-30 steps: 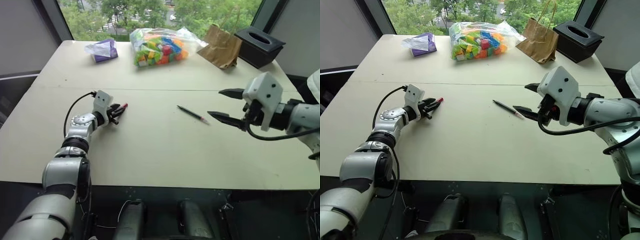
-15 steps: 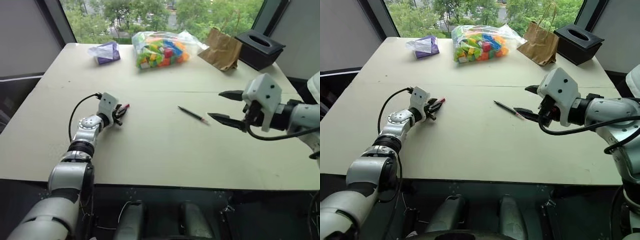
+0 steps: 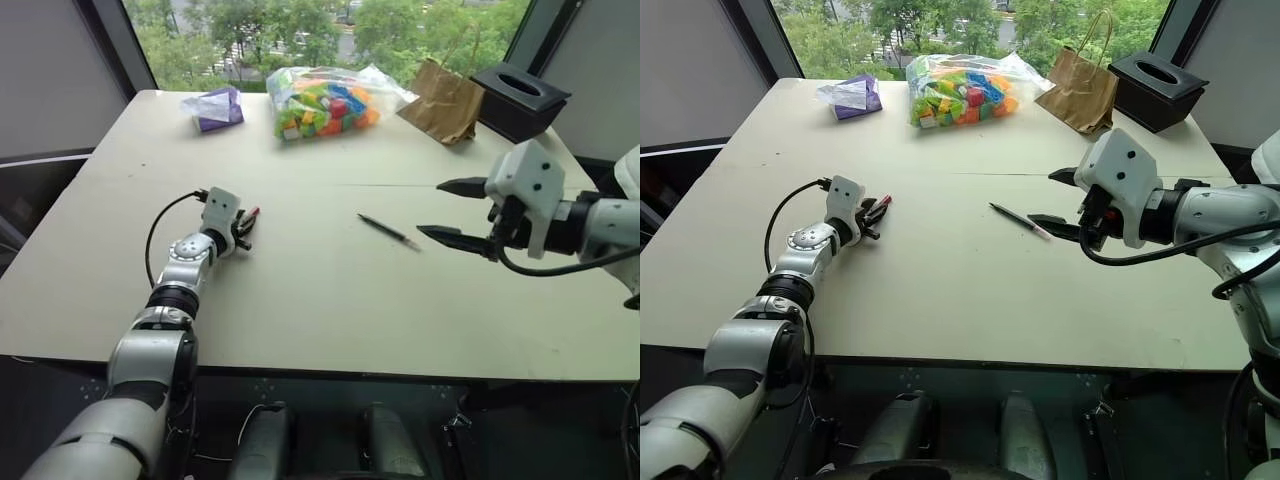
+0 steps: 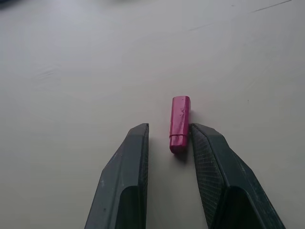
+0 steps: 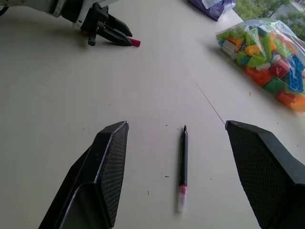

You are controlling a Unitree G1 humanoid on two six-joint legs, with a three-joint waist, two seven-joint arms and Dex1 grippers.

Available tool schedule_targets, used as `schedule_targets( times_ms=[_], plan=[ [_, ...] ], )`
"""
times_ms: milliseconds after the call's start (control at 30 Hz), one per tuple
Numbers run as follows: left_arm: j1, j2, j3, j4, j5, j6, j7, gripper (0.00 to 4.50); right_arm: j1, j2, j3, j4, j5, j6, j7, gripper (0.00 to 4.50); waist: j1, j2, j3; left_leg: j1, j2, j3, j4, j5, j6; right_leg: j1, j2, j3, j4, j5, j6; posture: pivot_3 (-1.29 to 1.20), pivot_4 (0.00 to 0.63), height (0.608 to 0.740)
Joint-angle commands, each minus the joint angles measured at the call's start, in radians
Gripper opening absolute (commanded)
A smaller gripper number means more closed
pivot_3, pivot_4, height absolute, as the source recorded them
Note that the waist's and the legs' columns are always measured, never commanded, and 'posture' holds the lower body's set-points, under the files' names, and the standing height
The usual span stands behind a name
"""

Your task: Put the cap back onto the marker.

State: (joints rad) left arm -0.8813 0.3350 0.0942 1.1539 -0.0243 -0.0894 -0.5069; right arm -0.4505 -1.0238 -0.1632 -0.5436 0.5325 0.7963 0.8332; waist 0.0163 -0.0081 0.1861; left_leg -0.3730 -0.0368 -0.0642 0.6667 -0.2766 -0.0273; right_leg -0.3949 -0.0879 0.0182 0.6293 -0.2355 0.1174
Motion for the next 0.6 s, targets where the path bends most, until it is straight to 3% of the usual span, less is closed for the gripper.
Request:
schedule_targets(
  times_ms=[33,600],
  plan=[
    [0.006,-0.017,-0.014,0.080,0.012,0.093,-0.026,1.42,-0.015,-0.009,-0.013,-0.015,-0.002,-0.008,-0.006,3.34,0.000,0.000,0.000,0.000,0.000,0.000,0.000,0.000,0.000,0.000,0.000,0.000,0.000,0.000,0.000,0.00,0.150,0.740],
    [-0.044,-0.058,0.047,0.113,-0.023,0.137,-0.071,1.42,0.013,-0.010,-0.033,-0.041,-0.002,-0.005,-0.044,3.34,0.010,0.000,0.000,-0.001,0.000,-0.003,0.000,0.000,0.000,0.000,-0.002,-0.001,-0.001,-0.003,0.005,0.00,0.150,0.740]
  ],
)
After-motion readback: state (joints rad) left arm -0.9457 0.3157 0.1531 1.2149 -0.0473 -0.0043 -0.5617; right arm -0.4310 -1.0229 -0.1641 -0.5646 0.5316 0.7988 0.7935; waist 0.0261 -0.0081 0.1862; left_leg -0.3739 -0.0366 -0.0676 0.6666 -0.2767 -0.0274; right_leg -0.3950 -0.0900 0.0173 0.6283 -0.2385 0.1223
